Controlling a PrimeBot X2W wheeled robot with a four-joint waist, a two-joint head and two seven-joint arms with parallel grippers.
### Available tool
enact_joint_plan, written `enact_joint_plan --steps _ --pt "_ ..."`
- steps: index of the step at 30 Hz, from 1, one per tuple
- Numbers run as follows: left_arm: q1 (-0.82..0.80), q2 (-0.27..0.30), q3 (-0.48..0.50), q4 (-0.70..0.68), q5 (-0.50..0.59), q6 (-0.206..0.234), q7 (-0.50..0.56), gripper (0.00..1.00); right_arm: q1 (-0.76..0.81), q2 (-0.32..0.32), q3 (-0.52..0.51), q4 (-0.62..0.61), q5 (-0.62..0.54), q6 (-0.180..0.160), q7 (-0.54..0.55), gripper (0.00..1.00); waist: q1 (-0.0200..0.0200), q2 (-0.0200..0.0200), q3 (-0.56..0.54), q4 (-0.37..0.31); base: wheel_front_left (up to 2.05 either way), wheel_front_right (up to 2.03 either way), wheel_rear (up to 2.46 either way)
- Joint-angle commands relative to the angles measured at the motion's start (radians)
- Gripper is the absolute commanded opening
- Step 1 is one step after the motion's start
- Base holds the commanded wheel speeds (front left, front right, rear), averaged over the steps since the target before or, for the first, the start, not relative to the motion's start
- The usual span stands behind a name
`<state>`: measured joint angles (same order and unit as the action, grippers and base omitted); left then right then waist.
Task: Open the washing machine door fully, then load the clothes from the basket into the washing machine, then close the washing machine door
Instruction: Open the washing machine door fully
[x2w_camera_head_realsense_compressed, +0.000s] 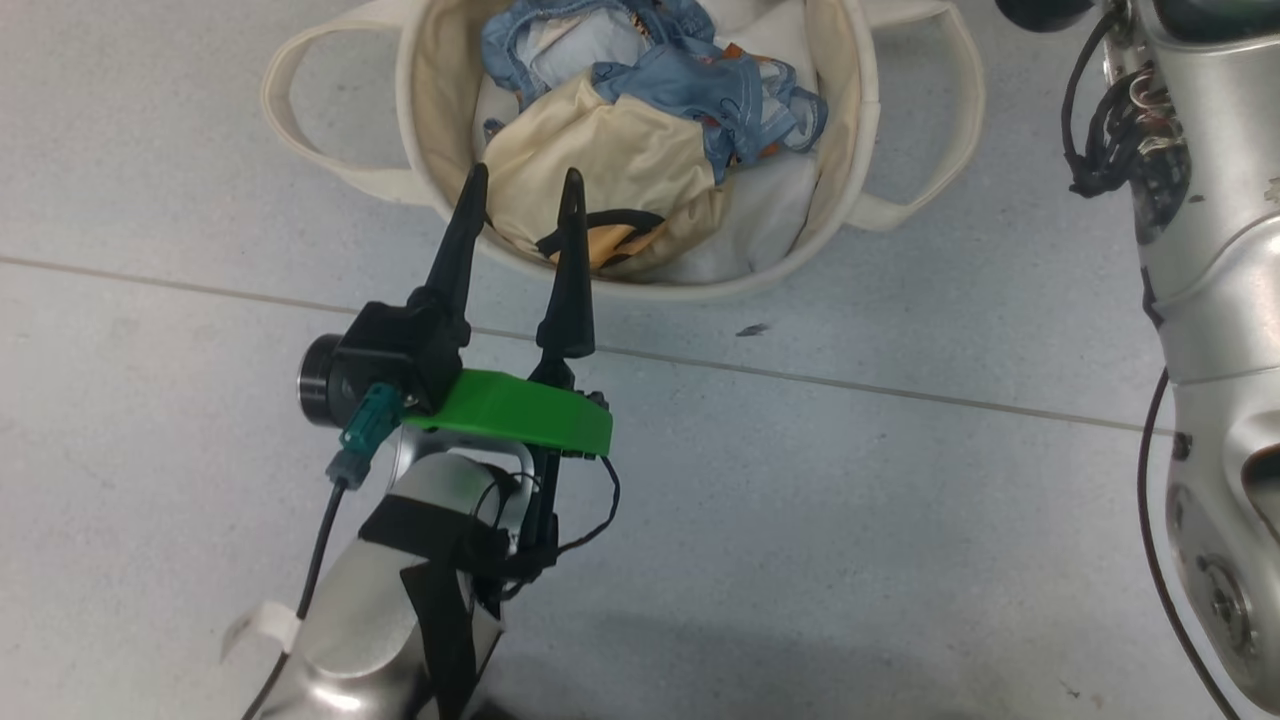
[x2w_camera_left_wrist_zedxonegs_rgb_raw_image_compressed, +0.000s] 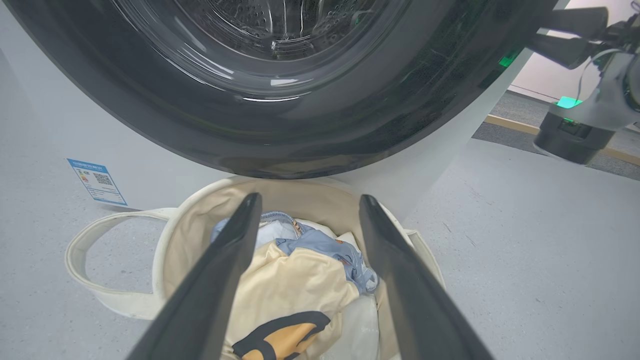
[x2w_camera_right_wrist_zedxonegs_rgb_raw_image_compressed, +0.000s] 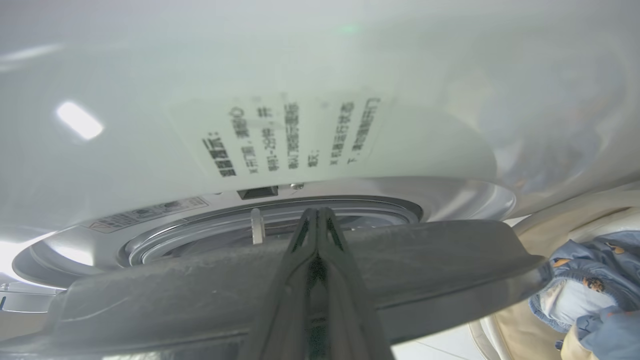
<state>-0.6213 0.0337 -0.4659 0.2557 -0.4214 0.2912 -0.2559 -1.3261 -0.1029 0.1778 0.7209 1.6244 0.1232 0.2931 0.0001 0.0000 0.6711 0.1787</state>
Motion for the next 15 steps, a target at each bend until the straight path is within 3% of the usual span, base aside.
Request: enact_joint_plan --steps 1,15 --pt "0.017 0.017 0.033 -0.026 0.001 0.004 -0.006 1.00 -0.004 0.053 0.030 -0.040 0.015 0.008 0.027 0.00 -0.0001 0.0000 -0.008 -0.004 0.00 0.00 0.00" --pt "0.042 0.017 0.036 -0.018 -0.001 0.001 -0.006 1.00 0.096 0.053 0.141 -0.021 0.101 0.008 0.108 0.00 -0.0001 0.0000 -0.075 -0.006 0.00 0.00 0.00"
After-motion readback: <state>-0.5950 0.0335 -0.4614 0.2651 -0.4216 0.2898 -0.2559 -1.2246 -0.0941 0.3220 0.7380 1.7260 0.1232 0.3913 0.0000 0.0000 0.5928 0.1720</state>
